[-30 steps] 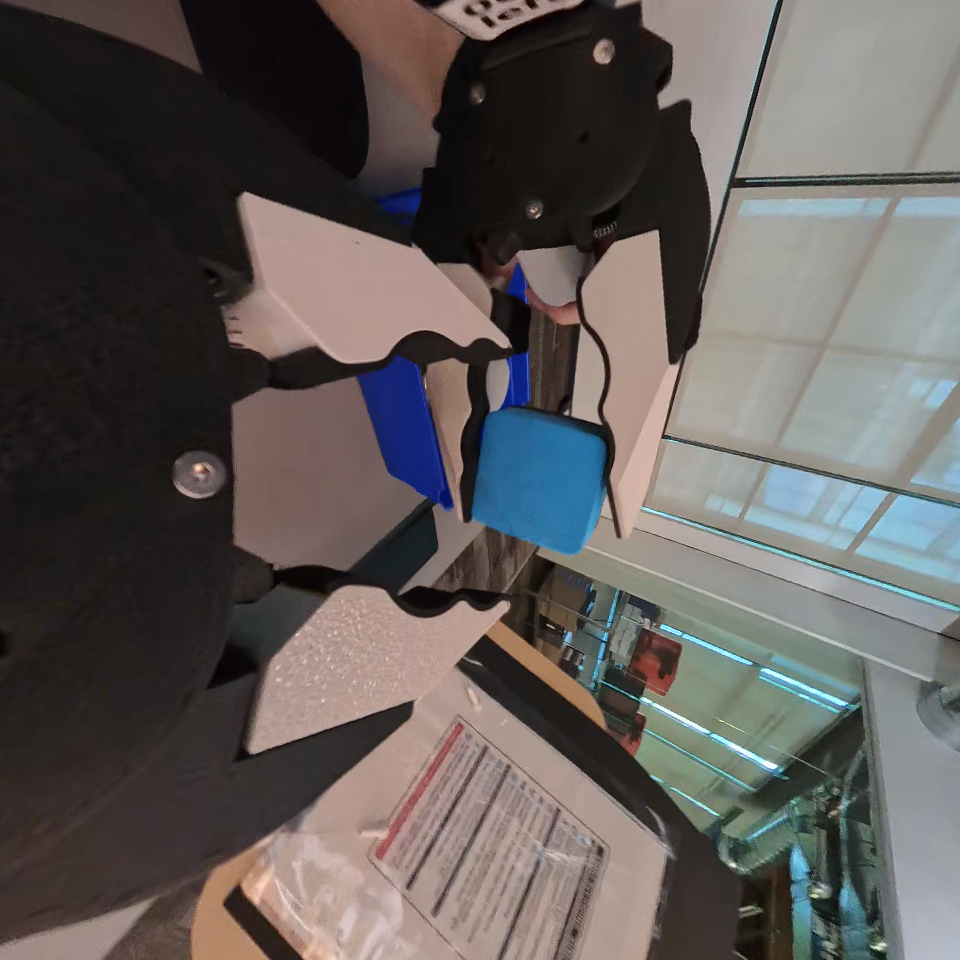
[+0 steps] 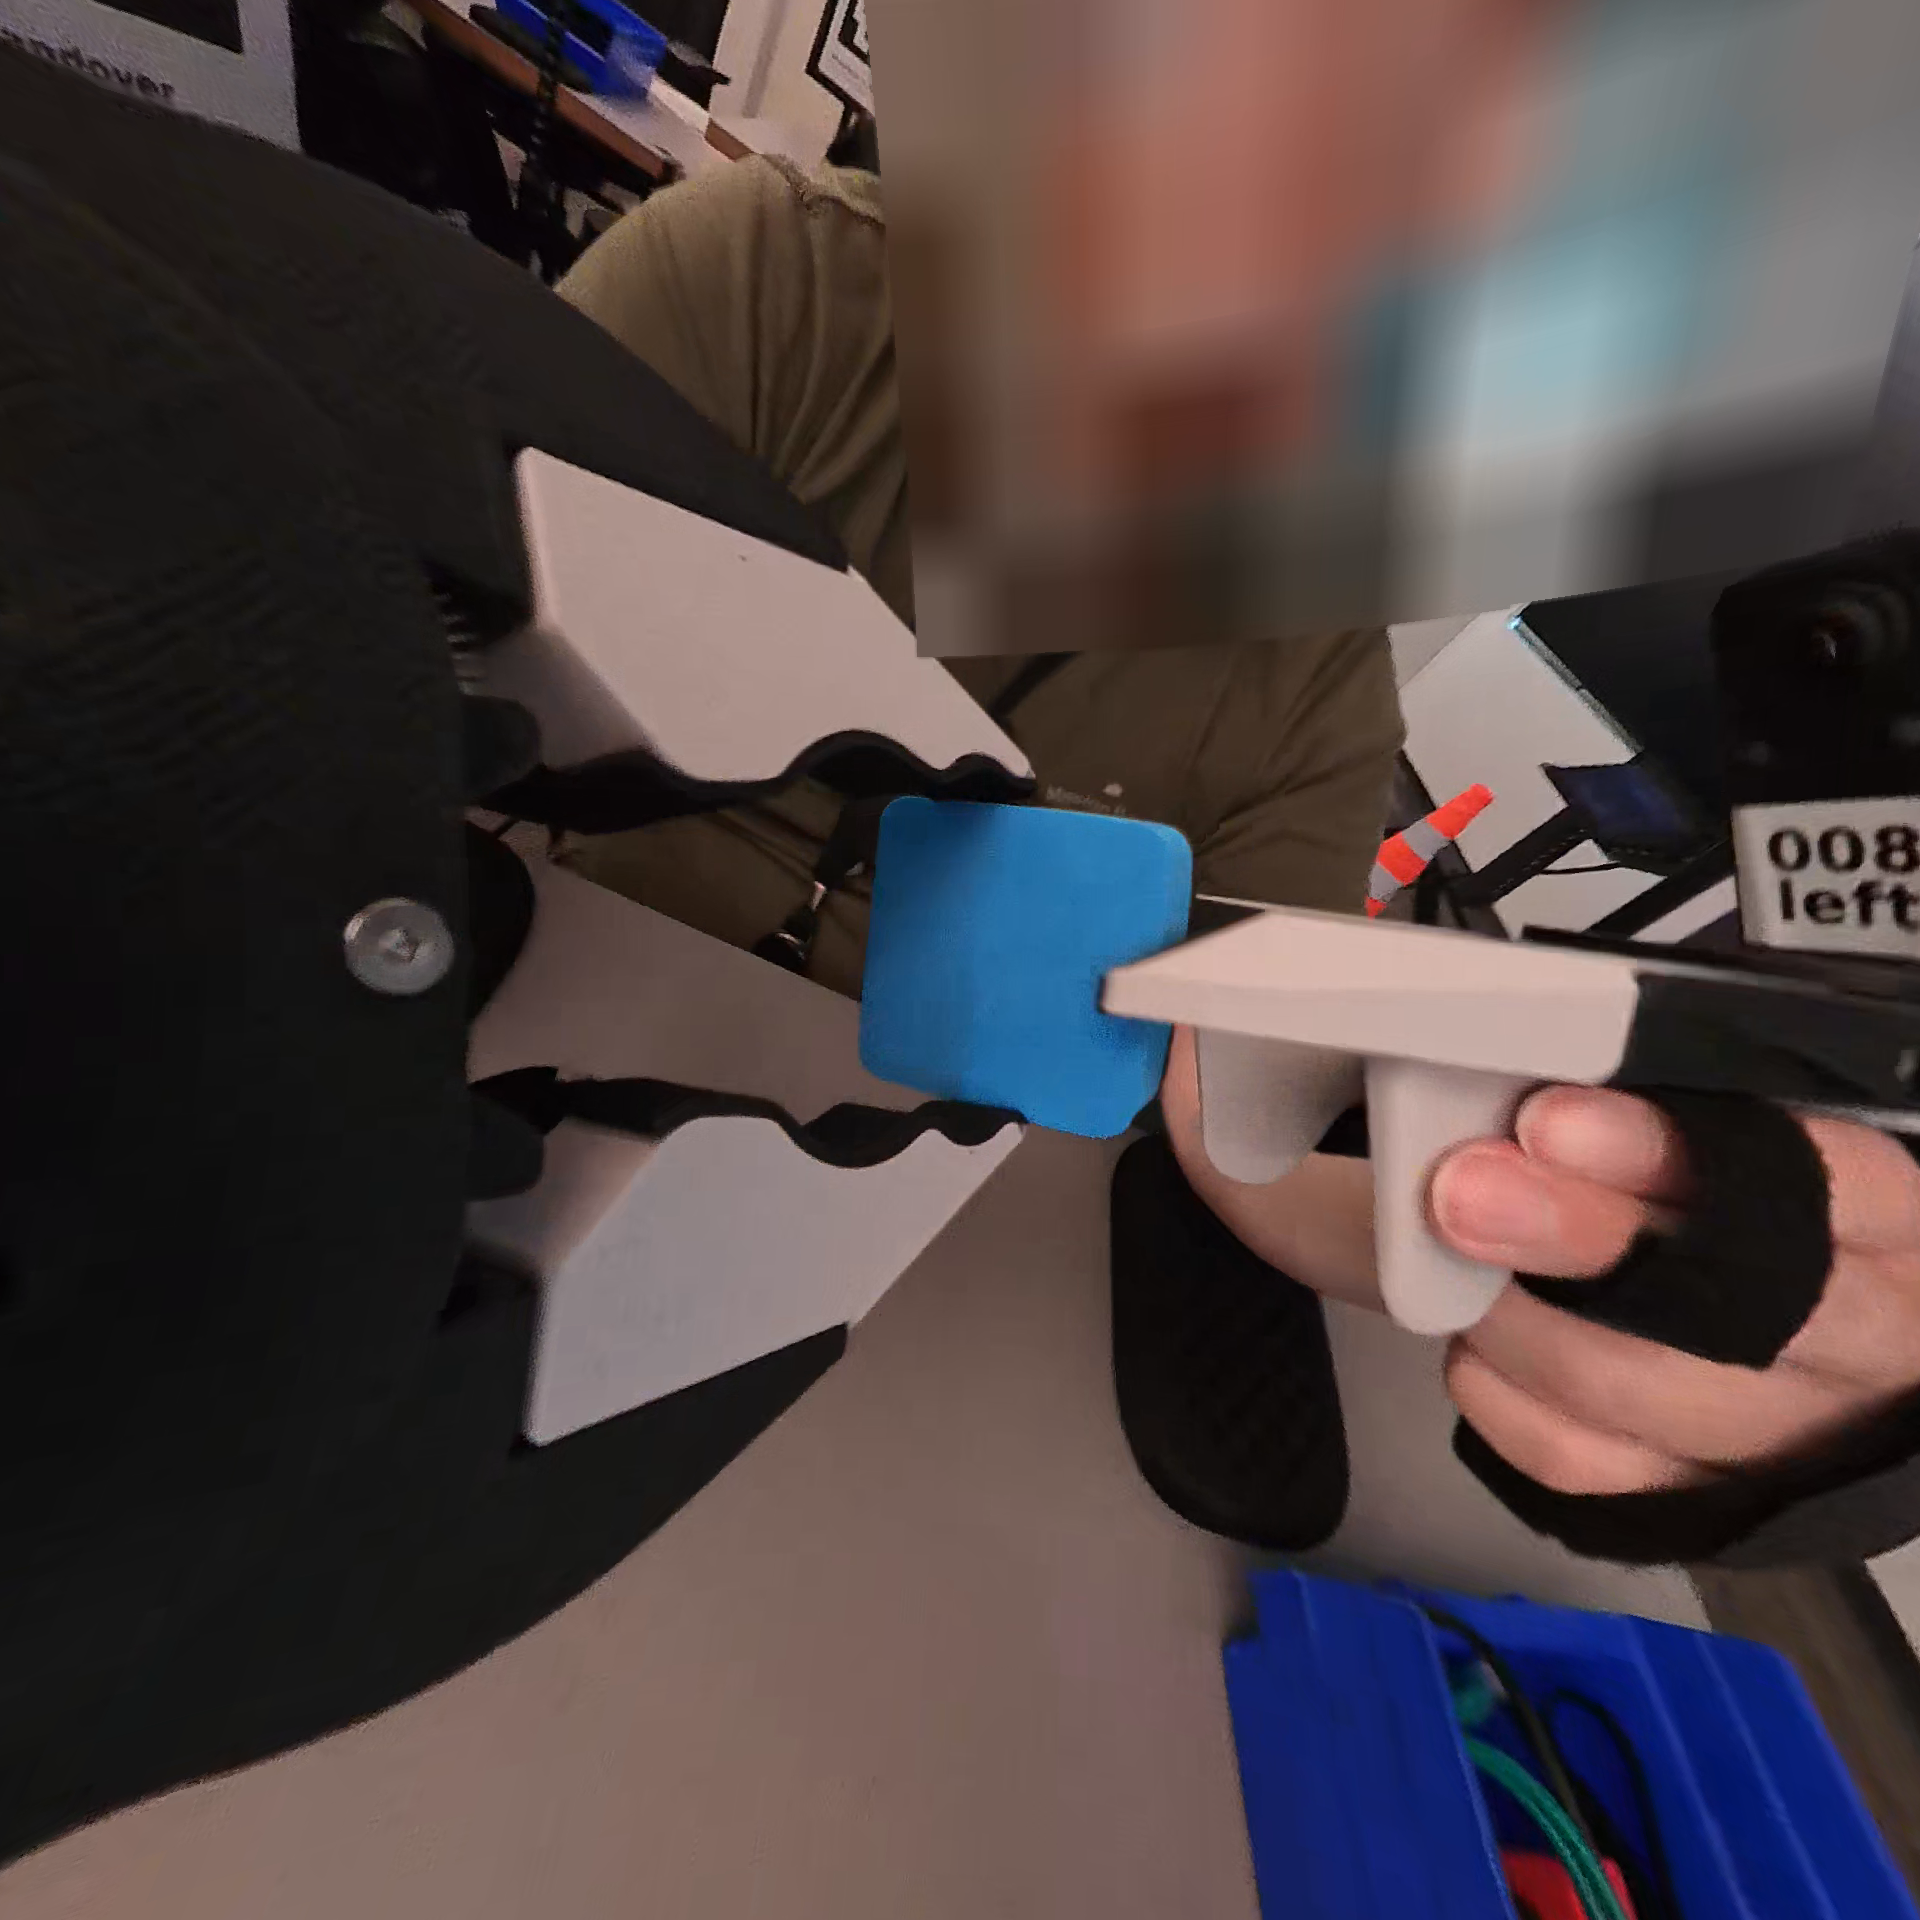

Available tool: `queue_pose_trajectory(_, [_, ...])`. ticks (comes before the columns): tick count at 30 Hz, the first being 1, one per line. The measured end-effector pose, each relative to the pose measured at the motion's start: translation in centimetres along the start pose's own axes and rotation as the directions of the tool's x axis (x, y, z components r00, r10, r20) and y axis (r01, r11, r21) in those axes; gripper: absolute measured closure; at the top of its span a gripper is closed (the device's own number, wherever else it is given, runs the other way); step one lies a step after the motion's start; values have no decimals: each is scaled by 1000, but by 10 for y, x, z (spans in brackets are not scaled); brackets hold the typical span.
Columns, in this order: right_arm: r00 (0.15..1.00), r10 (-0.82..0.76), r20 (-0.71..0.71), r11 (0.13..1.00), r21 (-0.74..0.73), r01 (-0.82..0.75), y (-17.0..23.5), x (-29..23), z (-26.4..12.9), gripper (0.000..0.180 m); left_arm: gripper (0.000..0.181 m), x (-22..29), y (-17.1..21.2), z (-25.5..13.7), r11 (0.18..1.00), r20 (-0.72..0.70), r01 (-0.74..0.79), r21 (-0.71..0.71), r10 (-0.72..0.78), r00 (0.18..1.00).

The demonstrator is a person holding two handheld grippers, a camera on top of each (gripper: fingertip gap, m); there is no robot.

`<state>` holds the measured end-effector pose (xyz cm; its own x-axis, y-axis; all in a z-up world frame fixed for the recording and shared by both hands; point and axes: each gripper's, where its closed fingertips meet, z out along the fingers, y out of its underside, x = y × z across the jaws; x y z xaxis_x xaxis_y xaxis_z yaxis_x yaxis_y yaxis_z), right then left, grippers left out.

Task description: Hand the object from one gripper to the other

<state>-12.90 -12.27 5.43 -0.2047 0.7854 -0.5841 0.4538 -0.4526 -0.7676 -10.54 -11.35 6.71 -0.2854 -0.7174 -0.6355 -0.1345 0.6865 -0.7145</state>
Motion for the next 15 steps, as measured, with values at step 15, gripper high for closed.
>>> queue_pose_trajectory(15, [656, -494, -571, 749, 104, 654, -58, 23, -53, 70, 158, -63, -22, -45, 992, 307, 100, 79, -119, 944])
